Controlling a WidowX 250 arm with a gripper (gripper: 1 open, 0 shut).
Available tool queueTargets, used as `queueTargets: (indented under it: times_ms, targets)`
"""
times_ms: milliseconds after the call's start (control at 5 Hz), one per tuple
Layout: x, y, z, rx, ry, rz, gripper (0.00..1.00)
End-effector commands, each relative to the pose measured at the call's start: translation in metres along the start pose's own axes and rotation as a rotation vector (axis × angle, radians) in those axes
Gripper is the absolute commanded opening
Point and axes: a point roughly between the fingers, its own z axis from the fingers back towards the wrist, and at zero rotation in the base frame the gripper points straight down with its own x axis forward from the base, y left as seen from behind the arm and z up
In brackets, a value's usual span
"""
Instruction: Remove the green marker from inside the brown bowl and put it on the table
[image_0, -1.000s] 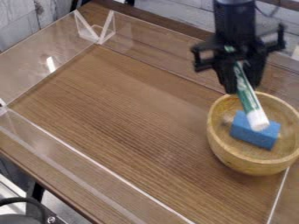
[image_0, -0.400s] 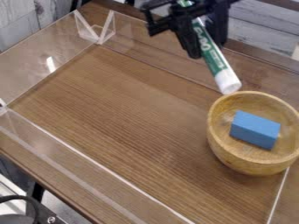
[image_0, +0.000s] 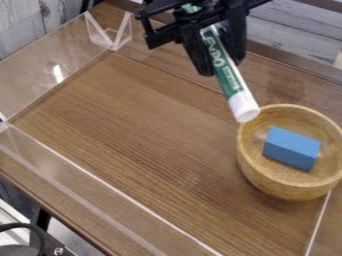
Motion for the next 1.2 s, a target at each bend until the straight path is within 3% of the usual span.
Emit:
queueTargets:
  times_ms: [0, 400, 1000]
  targets:
    - [-0.009, -0.004, 0.009, -0.027, -0.032, -0.041, 0.0]
    - [-0.02, -0.002, 0.009, -0.031, -0.044, -0.071, 0.0]
    - [-0.031, 0.002, 0.004, -0.069, -0.071, -0.119, 0.0]
